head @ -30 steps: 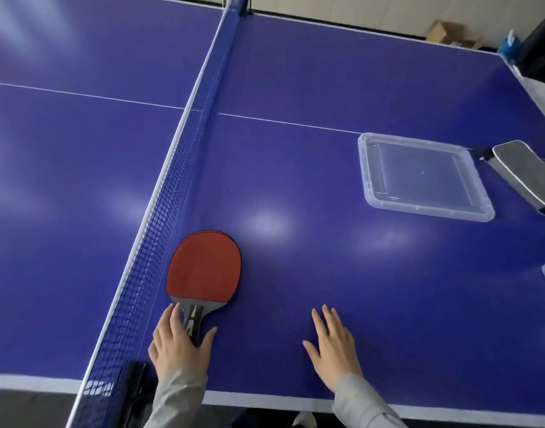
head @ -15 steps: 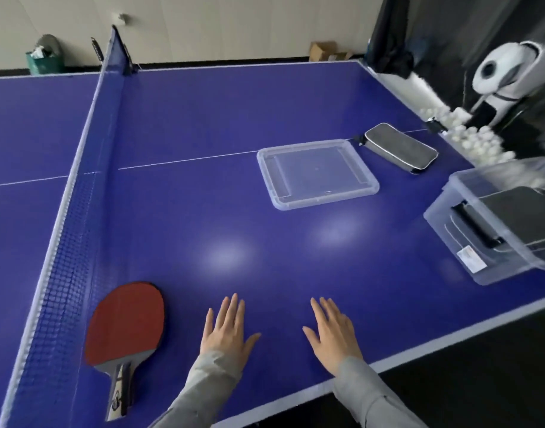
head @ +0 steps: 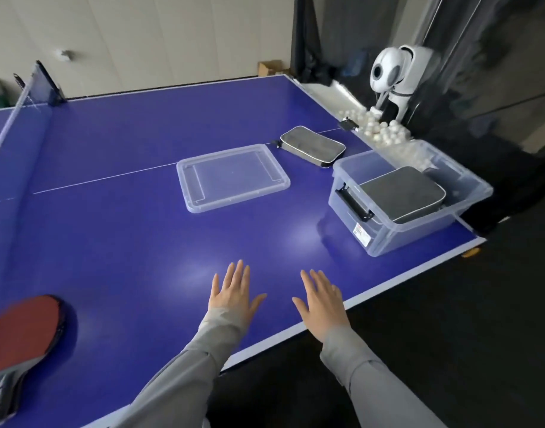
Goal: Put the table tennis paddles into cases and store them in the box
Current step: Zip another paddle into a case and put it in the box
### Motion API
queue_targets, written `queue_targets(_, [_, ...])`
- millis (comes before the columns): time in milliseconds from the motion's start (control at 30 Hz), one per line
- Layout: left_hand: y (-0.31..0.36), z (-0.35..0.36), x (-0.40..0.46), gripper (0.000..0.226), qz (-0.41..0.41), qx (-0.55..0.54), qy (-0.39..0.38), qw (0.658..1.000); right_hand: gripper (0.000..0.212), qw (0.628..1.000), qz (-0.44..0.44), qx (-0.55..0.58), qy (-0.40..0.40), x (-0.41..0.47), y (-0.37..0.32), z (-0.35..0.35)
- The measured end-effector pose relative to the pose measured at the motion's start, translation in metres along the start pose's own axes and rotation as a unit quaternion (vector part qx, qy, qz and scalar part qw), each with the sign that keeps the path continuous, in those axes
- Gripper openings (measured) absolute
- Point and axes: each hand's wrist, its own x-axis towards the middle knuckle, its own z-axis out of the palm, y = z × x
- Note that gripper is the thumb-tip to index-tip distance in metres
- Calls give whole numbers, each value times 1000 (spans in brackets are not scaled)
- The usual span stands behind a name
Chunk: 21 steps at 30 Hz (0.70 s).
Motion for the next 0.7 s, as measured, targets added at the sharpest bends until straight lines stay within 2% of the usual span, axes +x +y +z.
queue_targets(367, [172,-53,49,74,64,-10,44,997,63,993,90,1,78,-22,164,-65])
queue_targets(533, [228,-77,95,73,83,-20,52,995,63,987,126,0,102,-5,227,-96])
queue_targets(700, [275,-91,159,74,81,-47,74,993,63,987,118,-15,112,35,281,-128])
